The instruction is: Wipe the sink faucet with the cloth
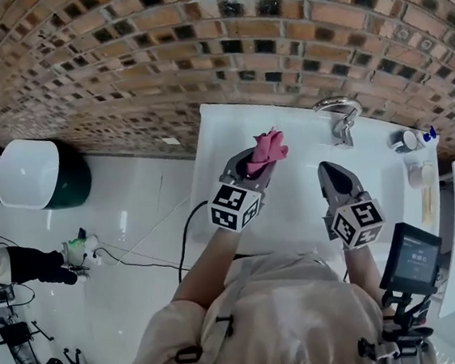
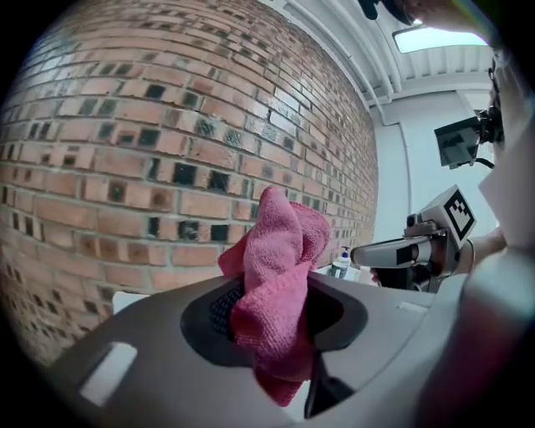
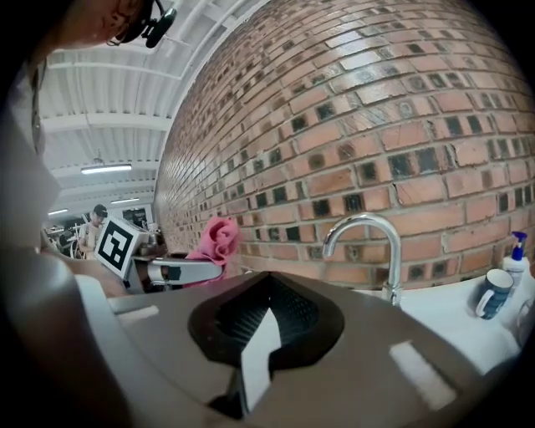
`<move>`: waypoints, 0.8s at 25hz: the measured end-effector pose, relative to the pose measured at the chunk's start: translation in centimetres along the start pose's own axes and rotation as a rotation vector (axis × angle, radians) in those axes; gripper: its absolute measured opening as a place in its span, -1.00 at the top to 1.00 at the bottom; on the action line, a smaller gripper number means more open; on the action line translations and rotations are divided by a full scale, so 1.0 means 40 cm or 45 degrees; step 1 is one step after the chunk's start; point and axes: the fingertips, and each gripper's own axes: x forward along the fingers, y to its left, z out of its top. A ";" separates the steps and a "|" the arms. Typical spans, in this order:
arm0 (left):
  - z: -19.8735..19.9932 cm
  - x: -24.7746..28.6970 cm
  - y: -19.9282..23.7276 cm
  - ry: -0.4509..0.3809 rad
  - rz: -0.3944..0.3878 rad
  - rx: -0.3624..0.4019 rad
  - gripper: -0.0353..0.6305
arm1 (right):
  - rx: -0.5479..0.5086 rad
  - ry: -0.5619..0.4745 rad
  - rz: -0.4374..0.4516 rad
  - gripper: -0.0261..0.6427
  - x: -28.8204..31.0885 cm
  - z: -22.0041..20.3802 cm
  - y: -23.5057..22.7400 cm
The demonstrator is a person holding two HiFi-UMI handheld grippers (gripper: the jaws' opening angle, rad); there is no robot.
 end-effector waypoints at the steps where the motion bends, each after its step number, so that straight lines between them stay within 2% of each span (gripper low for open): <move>1: -0.012 -0.024 0.016 -0.008 0.015 -0.007 0.48 | 0.002 0.010 0.002 0.96 0.008 -0.008 0.012; 4: -0.075 -0.088 0.085 0.018 0.081 -0.048 0.48 | 0.011 0.051 0.002 0.96 0.038 -0.039 0.049; 7: -0.182 -0.140 0.149 0.102 0.152 -0.078 0.48 | 0.014 0.107 0.006 0.96 0.053 -0.078 0.090; 10: -0.283 -0.166 0.195 0.194 0.177 -0.072 0.48 | 0.015 0.142 0.017 0.96 0.076 -0.099 0.129; 14: -0.385 -0.162 0.245 0.319 0.232 0.026 0.48 | -0.004 0.181 0.040 0.96 0.102 -0.111 0.173; 20: -0.505 -0.126 0.290 0.489 0.256 -0.052 0.48 | -0.024 0.240 0.053 0.96 0.118 -0.128 0.207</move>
